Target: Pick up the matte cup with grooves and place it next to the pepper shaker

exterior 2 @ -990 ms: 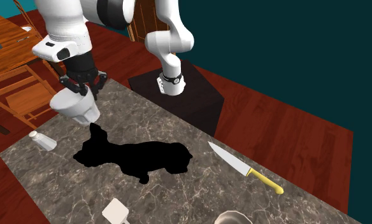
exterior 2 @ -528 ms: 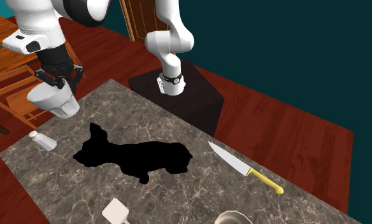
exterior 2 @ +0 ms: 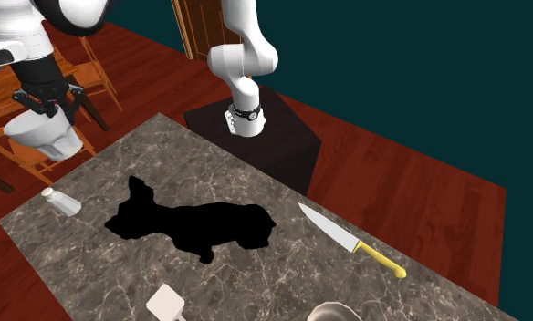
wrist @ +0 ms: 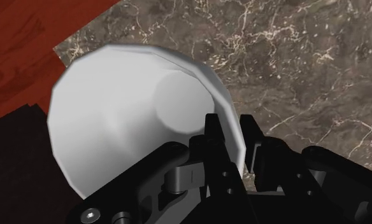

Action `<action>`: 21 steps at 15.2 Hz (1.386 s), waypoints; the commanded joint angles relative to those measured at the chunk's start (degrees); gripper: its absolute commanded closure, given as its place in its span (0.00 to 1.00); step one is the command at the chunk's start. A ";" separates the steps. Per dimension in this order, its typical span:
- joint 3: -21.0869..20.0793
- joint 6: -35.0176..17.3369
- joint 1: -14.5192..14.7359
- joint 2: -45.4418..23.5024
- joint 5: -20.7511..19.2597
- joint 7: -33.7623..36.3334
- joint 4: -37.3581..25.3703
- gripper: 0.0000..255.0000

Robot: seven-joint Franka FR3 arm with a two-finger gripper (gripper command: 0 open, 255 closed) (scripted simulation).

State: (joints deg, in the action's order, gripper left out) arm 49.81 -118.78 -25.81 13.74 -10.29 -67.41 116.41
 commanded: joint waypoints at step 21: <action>10.96 -9.08 -2.60 -20.38 22.64 -23.52 -2.31 1.00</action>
State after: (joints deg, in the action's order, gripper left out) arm 60.86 -127.22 -28.17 -6.18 11.71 -90.38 113.69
